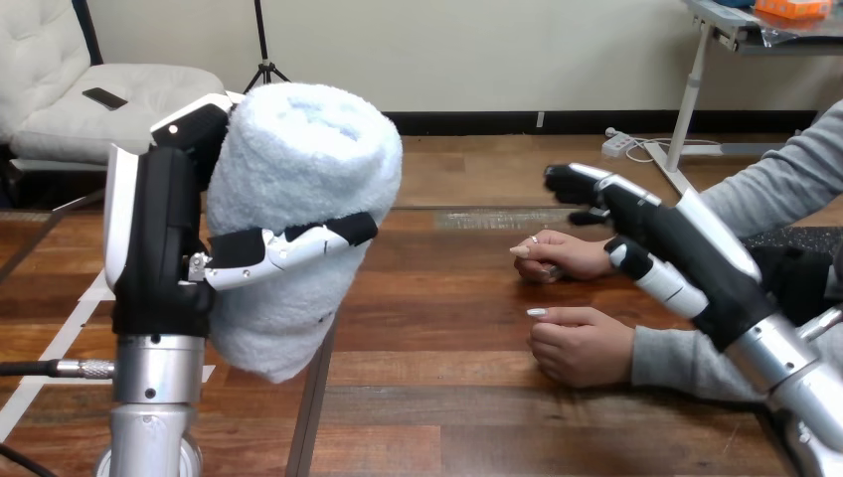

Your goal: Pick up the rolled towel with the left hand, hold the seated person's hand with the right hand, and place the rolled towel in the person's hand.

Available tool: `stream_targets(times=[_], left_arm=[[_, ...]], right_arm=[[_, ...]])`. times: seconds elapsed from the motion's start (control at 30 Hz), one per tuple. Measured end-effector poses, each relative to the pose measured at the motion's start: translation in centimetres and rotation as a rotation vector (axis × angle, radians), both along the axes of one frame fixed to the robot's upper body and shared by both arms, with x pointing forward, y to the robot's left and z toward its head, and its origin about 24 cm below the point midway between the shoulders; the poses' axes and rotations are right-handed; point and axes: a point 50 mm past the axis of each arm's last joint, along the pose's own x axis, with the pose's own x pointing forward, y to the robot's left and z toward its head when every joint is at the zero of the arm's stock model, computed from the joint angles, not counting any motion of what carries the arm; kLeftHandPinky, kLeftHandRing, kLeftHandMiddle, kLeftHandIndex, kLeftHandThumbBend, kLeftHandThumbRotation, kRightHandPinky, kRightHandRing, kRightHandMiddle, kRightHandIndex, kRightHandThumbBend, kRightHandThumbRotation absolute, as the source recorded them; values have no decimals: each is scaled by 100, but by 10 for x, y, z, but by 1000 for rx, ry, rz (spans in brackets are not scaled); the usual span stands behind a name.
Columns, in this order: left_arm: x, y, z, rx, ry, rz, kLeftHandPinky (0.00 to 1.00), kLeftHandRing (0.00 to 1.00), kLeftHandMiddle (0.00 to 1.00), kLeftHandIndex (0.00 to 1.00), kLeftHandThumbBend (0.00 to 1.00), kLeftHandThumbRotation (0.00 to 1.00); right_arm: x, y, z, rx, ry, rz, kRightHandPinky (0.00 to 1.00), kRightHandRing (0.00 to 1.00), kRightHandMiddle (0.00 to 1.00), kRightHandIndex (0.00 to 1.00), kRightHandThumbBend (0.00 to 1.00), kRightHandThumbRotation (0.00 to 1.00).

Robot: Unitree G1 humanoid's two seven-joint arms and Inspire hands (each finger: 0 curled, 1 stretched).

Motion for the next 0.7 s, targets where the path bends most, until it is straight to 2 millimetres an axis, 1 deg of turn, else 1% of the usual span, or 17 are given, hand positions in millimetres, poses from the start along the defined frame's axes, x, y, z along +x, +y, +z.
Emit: stream_targets(times=[0.37, 0.4, 0.7], left_arm=[[-1, -2, 0, 0, -8, -17, 25, 29, 36, 41, 75, 0], [-1, -2, 0, 0, -8, -17, 25, 29, 36, 40, 75, 0], [-1, -1, 0, 3, -6, -19, 25, 29, 35, 40, 75, 0]], right_arm=[[8, -13, 3, -80, 10, -65, 83, 89, 88, 86, 100, 99], [8, -14, 3, -86, 12, -69, 82, 89, 88, 86, 100, 97], [12, -23, 2, -157, 35, -94, 80, 86, 86, 85, 100, 88]])
